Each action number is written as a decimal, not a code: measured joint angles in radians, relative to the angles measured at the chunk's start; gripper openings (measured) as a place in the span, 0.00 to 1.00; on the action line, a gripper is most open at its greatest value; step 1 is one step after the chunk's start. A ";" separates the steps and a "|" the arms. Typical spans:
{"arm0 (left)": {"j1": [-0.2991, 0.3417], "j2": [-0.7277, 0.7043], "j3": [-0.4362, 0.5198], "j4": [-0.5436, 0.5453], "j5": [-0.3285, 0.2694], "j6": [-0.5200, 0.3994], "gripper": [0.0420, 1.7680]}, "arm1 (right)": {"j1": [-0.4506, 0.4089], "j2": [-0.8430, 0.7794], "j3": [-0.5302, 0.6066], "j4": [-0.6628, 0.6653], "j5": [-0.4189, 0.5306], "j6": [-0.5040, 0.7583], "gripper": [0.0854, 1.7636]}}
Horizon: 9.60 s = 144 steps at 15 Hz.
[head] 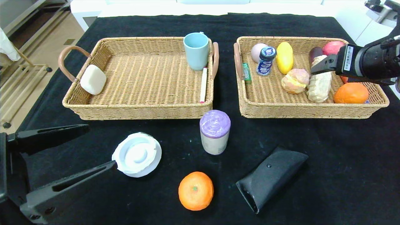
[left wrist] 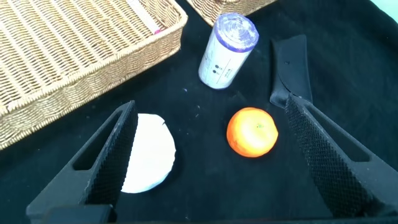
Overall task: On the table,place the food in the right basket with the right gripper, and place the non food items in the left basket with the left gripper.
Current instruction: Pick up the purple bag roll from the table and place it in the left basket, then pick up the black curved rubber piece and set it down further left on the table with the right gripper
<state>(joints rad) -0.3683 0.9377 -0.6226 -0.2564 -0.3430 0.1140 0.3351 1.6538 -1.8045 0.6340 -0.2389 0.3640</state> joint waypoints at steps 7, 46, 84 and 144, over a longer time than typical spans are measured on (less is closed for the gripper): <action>0.000 -0.003 0.000 0.003 0.000 0.007 0.97 | 0.226 -0.136 0.168 0.056 -0.037 0.113 0.95; 0.051 -0.038 -0.040 0.008 0.004 0.008 0.97 | 0.701 0.322 0.003 -0.191 -0.419 0.175 0.96; 0.049 -0.043 -0.033 0.010 0.003 0.008 0.97 | 0.690 0.224 -0.087 -0.261 -0.410 0.144 0.56; 0.046 -0.056 -0.025 0.008 0.001 0.014 0.97 | 0.645 0.234 0.259 -0.881 -0.275 -0.277 0.95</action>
<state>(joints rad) -0.3221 0.8817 -0.6474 -0.2481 -0.3415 0.1283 0.9798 1.8877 -1.5457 -0.2466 -0.5138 0.0870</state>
